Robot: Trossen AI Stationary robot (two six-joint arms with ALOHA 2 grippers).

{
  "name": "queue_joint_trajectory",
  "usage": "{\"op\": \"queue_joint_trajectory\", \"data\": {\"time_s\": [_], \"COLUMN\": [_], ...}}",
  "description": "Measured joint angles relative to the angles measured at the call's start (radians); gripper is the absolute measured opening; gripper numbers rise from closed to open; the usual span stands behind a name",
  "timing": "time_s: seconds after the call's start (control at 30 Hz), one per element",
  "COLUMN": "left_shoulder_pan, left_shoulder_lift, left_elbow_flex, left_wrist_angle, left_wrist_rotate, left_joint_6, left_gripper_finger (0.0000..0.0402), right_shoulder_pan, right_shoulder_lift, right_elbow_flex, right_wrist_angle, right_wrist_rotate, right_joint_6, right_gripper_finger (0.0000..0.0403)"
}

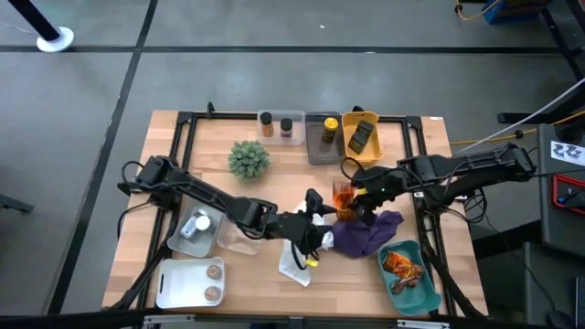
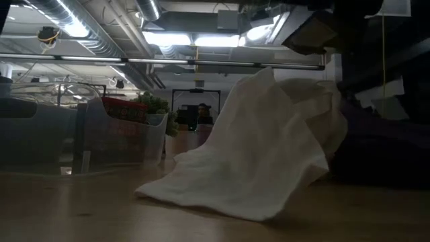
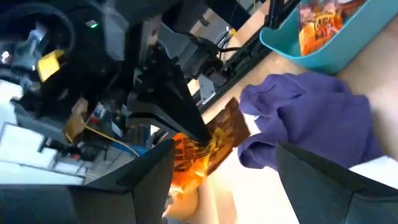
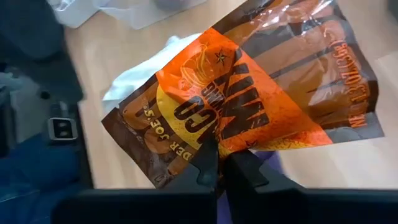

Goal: Sort spices by type
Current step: Put the orange seasoning bag into the green bin

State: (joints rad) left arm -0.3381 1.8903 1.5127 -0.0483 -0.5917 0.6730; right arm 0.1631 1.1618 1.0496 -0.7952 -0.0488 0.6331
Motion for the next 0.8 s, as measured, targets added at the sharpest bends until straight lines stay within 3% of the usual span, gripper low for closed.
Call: {"op": "queue_joint_trajectory", "data": {"time_s": [0.53, 0.67, 0.8], "left_shoulder_pan": [0.079, 0.084, 0.084], "left_shoulder_lift": [0.08, 0.086, 0.086], "left_elbow_flex": [-0.001, 0.0, 0.0], "left_wrist_angle": [0.095, 0.119, 0.121], "left_wrist_rotate": [-0.015, -0.015, -0.015], "left_joint_6": [0.019, 0.011, -0.043], "left_gripper_finger": [0.0262, 0.0235, 0.0182], "right_shoulder_pan": [0.0, 0.0, 0.0], "right_shoulder_lift": [0.001, 0.001, 0.001], "right_elbow_flex": [0.001, 0.001, 0.001], "right_wrist_angle": [0.063, 0.069, 0.069], "right_wrist_rotate": [-0.124, -0.128, -0.129], "right_joint_6": [0.029, 0.04, 0.04], "right_gripper_finger": [0.0013, 0.0013, 0.0016]}}
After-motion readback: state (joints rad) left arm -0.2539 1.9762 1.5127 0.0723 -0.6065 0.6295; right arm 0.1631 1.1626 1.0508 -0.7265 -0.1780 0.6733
